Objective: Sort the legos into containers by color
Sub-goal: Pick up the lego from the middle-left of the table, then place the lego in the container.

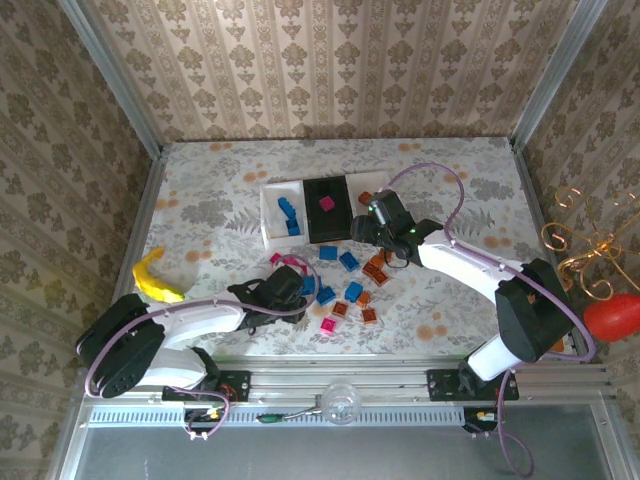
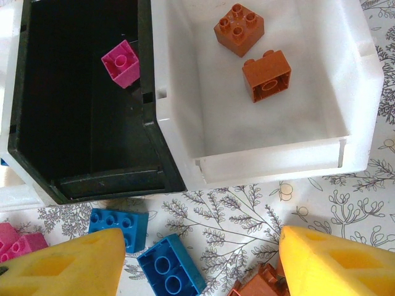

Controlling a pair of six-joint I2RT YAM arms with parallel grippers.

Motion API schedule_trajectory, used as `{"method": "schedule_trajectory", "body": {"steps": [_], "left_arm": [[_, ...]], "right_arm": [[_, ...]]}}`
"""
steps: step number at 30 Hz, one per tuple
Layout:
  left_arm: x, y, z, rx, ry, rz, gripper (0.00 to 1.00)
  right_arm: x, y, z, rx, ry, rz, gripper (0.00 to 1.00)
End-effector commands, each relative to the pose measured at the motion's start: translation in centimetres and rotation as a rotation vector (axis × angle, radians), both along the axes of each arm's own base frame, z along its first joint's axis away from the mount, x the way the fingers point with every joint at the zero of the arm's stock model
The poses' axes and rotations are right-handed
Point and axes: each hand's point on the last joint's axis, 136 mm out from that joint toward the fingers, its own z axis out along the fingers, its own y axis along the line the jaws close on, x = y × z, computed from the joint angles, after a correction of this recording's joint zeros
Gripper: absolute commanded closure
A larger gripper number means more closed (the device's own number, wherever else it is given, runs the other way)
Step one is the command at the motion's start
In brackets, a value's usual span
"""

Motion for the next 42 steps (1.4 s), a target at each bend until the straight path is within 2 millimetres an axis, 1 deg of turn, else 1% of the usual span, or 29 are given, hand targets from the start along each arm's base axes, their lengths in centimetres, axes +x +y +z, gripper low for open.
{"method": "schedule_trajectory", "body": {"steps": [1, 4, 5, 7, 10, 12, 13, 15, 17, 18, 20, 21, 23, 24, 26, 27, 28, 29, 31, 34, 36, 37, 40, 42], "left_arm": [[-1.4, 0.6, -0.2, 0.031, 0.039, -0.023, 0.59], [-1.9, 1.1, 1.3, 0.016, 0.027, -0.016, 0.62], [-2.1, 1.2, 2.1, 0.005, 0.019, -0.012, 0.62], [-2.1, 1.1, 3.9, -0.032, -0.006, -0.009, 0.63], [-1.1, 0.4, 7.3, -0.084, -0.068, -0.015, 0.62], [0.3, -0.4, 9.3, -0.114, -0.097, -0.027, 0.62], [1.1, -0.8, 10.0, -0.124, -0.107, -0.029, 0.62], [3.0, -2.1, 11.7, -0.148, -0.145, -0.049, 0.63], [5.3, -3.8, 13.4, -0.195, -0.177, -0.063, 0.62], [6.8, -4.7, 14.1, -0.217, -0.192, -0.069, 0.63], [9.5, -6.3, 15.0, -0.237, -0.212, -0.079, 0.63], [11.2, -7.1, 15.3, -0.238, -0.223, -0.08, 0.64], [14.0, -8.7, 15.2, -0.242, -0.221, -0.085, 0.65], [15.3, -9.5, 15.1, -0.241, -0.218, -0.088, 0.65], [17.5, -10.4, 14.2, -0.225, -0.205, -0.086, 0.66], [18.6, -10.7, 13.7, -0.212, -0.196, -0.08, 0.66], [19.4, -10.8, 13.0, -0.201, -0.184, -0.074, 0.66], [20.3, -10.8, 12.6, -0.196, -0.176, -0.063, 0.66], [21.5, -10.8, 11.8, -0.198, -0.16, -0.043, 0.61], [22.4, -11.4, 12.4, -0.231, -0.167, -0.038, 0.46], [22.3, -11.9, 13.8, -0.261, -0.187, -0.048, 0.37], [22.1, -11.9, 14.4, -0.268, -0.199, -0.05, 0.34], [20.8, -11.6, 16.6, -0.305, -0.237, -0.055, 0.29], [19.2, -10.8, 17.8, -0.341, -0.25, -0.051, 0.27]], "right_arm": [[-0.3, -0.9, 0.8, -0.003, -0.023, -0.029, 0.31], [-0.2, -1.0, 1.0, 0.002, -0.026, -0.034, 0.31], [-0.2, -1.0, 1.0, 0.003, -0.025, -0.036, 0.31], [-0.3, -1.2, 1.1, 0.007, -0.026, -0.04, 0.31], [-0.4, -1.3, 1.3, 0.018, -0.032, -0.044, 0.31], [-0.5, -1.4, 1.3, 0.02, -0.034, -0.049, 0.31], [-0.5, -1.5, 1.2, 0.018, -0.029, -0.05, 0.31], [-0.6, -1.8, 1.2, 0.018, -0.023, -0.056, 0.31], [-0.9, -2.1, 1.2, 0.013, -0.022, -0.062, 0.31], [-1.0, -2.3, 1.3, 0.014, -0.025, -0.066, 0.31], [-1.4, -2.7, 1.3, 0.013, -0.026, -0.074, 0.31], [-1.6, -2.8, 1.2, 0.012, -0.023, -0.075, 0.31], [-2.0, -3.1, 0.9, 0.01, -0.015, -0.075, 0.31], [-2.2, -3.2, 0.6, 0.006, -0.008, -0.076, 0.31], [-2.7, -3.4, -0.1, -0.001, 0.012, -0.074, 0.31], [-2.9, -3.5, -0.6, -0.007, 0.024, -0.074, 0.31], [-3.2, -3.6, 0.2, 0.008, 0.005, -0.074, 0.31], [-3.4, -3.7, 0.1, 0.008, 0.007, -0.073, 0.31], [-3.8, -3.9, -0.2, 0.009, 0.011, -0.071, 0.31], [-4.2, -3.8, -0.6, 0.011, 0.022, -0.058, 0.31], [-4.3, -3.7, -0.7, 0.015, 0.026, -0.052, 0.31], [-4.3, -3.6, -0.8, 0.017, 0.028, -0.049, 0.31], [-4.3, -3.4, -1.0, 0.023, 0.031, -0.039, 0.31], [-4.3, -3.2, -1.0, 0.03, 0.034, -0.03, 0.31]]}}
